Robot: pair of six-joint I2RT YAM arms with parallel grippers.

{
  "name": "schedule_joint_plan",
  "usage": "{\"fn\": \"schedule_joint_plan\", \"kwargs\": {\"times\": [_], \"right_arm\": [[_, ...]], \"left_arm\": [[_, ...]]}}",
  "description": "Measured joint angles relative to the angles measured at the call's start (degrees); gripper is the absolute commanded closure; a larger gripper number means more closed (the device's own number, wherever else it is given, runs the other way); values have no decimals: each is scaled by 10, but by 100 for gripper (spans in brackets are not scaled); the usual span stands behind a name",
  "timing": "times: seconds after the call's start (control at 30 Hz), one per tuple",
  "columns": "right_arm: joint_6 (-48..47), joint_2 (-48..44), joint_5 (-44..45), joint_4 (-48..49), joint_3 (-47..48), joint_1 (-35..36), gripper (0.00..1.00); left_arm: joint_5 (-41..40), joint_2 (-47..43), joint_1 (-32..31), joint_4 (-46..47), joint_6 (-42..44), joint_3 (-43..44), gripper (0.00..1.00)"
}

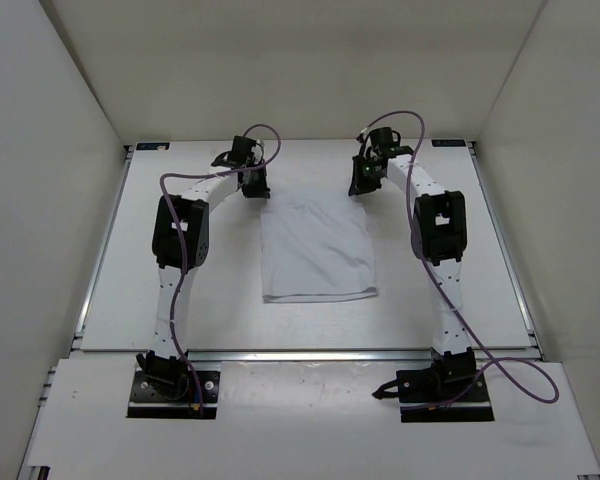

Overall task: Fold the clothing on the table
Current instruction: Fold the skirt

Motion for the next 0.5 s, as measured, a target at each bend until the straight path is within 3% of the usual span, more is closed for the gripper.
{"fn": "schedule_joint_plan", "kwargs": {"times": [0.27,0.5], "right_arm": [[2,0,-23,-16,49,-21,100],[-1,-67,-21,-28,186,-45,100]], "left_arm": [[21,23,0,-23,-11,60,100],[41,-5,4,-25,-14,206,100]]}}
